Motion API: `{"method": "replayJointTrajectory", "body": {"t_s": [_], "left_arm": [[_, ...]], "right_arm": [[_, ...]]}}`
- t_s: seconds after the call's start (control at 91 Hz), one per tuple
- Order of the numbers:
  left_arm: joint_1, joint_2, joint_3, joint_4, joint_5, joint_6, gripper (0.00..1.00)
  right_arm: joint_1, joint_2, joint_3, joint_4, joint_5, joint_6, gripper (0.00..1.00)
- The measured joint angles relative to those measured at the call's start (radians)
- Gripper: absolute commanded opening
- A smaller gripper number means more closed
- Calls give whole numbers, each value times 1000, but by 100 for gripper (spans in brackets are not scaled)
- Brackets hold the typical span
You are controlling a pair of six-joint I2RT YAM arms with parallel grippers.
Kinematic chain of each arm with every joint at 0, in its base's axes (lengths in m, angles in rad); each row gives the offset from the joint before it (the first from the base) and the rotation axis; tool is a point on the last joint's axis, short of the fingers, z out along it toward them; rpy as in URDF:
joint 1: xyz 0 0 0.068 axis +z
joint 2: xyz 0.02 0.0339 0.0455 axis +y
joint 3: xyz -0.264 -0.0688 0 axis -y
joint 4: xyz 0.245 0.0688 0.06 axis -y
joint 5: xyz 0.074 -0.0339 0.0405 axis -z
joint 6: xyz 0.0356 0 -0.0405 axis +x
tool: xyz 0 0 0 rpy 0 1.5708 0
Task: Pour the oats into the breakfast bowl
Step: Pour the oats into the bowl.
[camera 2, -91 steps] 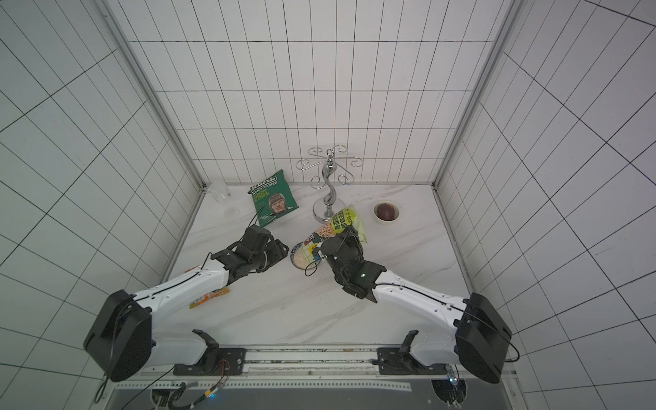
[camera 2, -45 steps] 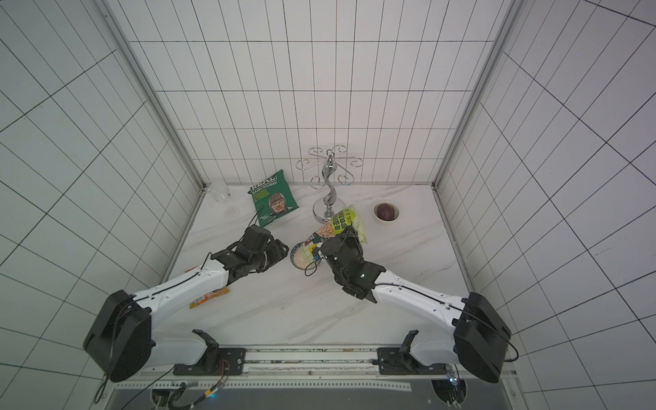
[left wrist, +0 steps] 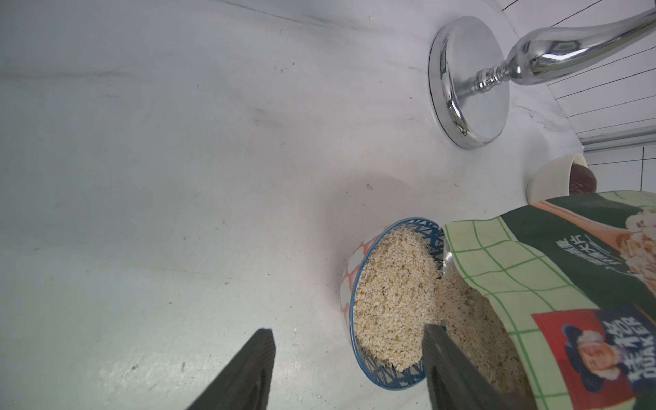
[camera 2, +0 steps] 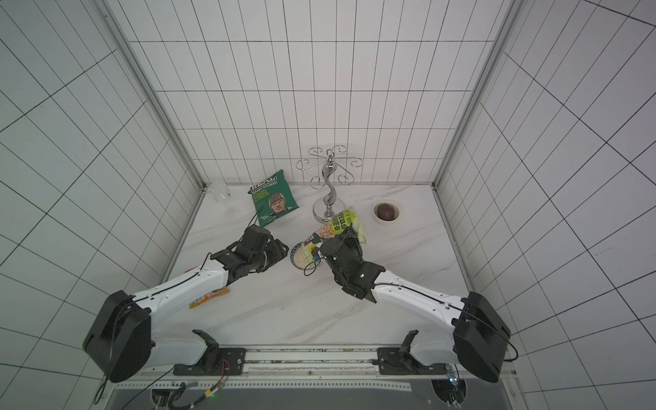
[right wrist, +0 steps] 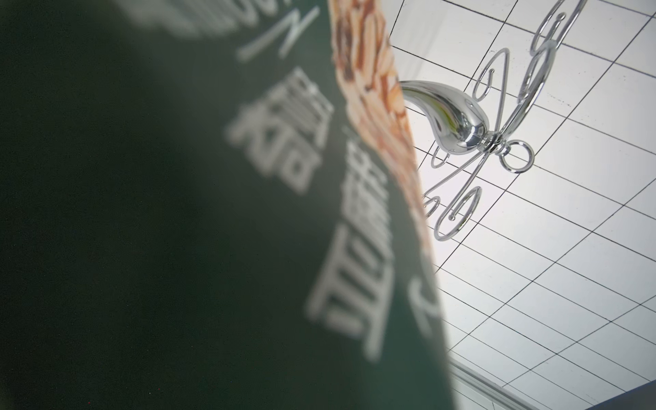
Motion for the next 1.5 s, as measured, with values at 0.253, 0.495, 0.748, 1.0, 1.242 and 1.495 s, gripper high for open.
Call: {"method": "replayJointTrajectory", "body": {"t_s": [0.253, 0.495, 0.748, 1.0, 1.242, 1.495], "left_arm": [[5, -2, 0, 0, 0, 0, 68], [5, -11, 0, 0, 0, 0, 68], [5, -19, 0, 0, 0, -2, 68], [5, -19, 0, -1, 1, -3, 68], [14, -19, 0, -11, 5, 1, 68], [27, -26, 0, -26, 9, 1, 68]], "right_arm": [[0, 0, 13, -39, -3, 47, 0], [-2, 0, 13, -104, -10, 158, 0], [-34, 0, 35, -185, -37, 303, 0], [-53, -11, 35, -259, -69, 441, 0], [-60, -57, 35, -331, -122, 589, 0], [-68, -78, 33, -377, -181, 738, 0]]}}
